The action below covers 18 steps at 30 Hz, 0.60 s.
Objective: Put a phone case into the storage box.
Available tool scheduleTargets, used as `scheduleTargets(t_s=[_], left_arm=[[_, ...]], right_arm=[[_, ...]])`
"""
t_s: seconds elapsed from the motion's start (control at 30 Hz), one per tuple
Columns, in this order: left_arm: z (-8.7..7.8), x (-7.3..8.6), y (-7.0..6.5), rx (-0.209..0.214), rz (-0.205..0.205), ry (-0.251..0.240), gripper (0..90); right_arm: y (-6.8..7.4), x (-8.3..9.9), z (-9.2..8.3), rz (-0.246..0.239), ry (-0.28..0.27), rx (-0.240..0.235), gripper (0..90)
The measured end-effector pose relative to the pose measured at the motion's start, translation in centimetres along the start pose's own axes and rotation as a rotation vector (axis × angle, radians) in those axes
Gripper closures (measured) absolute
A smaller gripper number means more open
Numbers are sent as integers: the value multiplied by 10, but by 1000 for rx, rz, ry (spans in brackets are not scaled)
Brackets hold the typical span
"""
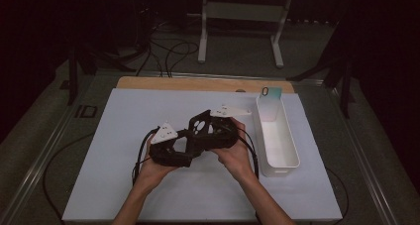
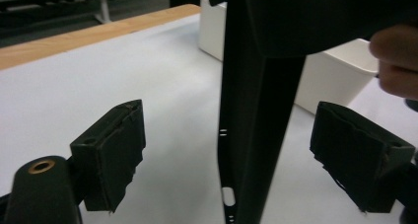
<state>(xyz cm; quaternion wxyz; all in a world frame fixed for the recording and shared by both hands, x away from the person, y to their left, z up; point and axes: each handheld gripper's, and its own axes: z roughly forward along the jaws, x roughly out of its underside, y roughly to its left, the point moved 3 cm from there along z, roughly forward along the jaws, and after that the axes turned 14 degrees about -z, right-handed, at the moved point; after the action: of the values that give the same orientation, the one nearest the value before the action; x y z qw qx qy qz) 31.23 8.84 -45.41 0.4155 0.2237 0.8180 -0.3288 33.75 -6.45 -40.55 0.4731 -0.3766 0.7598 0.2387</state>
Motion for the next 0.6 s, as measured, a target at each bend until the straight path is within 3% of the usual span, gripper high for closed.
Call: scheduleTargets(t_s=[0.13,0.37,0.47,0.53,0.6], left_arm=[[-2,-1,3,-32,1,-14,11],[-13,0,16,-102,-22,-60,3],[-20,3,22,-103,-34,-78,3],[-24,8,27,-135,-31,-82,3],[-27,12,31,-141,-40,-86,3]], right_arm=[[-2,0,-1,-3,0,2,130],[-5,0,-1,1,-3,15,130],[-7,0,-3,6,-12,22,130],[-7,0,-4,9,-3,24,130],[-7,0,-4,4,-4,24,130]])
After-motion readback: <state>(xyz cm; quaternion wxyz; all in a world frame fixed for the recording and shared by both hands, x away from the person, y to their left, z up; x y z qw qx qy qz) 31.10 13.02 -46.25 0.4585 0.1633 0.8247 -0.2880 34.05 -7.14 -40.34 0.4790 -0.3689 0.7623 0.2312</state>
